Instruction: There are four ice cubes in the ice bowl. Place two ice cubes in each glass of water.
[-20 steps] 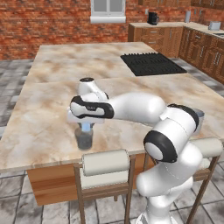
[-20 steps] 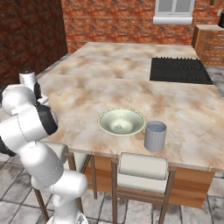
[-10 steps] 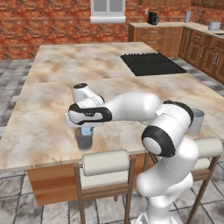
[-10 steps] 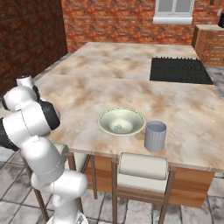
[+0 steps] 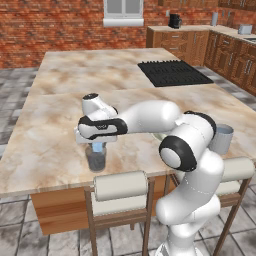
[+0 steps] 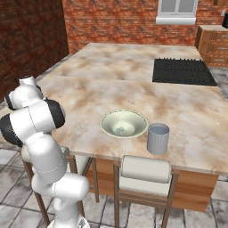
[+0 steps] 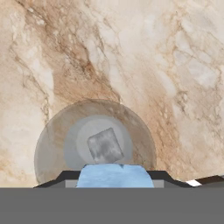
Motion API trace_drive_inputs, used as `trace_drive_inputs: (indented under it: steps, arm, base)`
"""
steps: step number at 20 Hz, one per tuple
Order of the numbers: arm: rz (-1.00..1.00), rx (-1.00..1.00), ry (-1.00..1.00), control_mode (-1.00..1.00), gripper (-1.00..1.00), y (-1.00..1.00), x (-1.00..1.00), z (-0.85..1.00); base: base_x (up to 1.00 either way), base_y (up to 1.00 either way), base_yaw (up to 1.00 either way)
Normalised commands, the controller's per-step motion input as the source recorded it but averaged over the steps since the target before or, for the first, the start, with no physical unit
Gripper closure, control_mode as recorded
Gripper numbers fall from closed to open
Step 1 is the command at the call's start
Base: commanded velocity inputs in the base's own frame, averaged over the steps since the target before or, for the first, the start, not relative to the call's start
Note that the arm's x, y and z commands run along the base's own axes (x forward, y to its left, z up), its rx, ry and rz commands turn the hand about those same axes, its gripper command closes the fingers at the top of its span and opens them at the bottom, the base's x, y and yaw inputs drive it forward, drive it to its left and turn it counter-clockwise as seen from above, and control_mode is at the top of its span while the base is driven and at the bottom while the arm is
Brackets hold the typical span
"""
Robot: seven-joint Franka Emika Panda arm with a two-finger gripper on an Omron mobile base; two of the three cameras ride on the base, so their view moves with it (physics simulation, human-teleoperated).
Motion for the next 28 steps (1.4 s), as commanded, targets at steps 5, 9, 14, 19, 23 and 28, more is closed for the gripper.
trace_drive_inputs:
  steps: [5, 9, 14, 19, 23, 28]
  arm:
    - [0.0, -0.01, 0.0, -1.0, 1.0, 0.0, 0.05, -0.18]
    - [0.0, -0.01, 0.0, -1.0, 1.0, 0.0, 0.0, -0.16]
    - [0.0, 0.0, 0.0, -1.0, 1.0, 0.0, 0.01, -0.07]
    - [-0.01, 0.0, 0.0, -1.0, 1.0, 0.0, 0.08, 0.0]
    - [-0.02, 0.0, 0.0, -1.0, -1.0, 0.0, 0.07, 0.0]
    - [-0.02, 0.0, 0.0, -1.0, -1.0, 0.0, 0.13, 0.0]
  base:
    - [0.0, 0.0, 0.0]
    - [0.0, 0.0, 0.0]
    - [0.0, 0.0, 0.0]
    - [0.0, 0.0, 0.0]
    - [0.0, 0.0, 0.0]
    - [0.0, 0.0, 0.0]
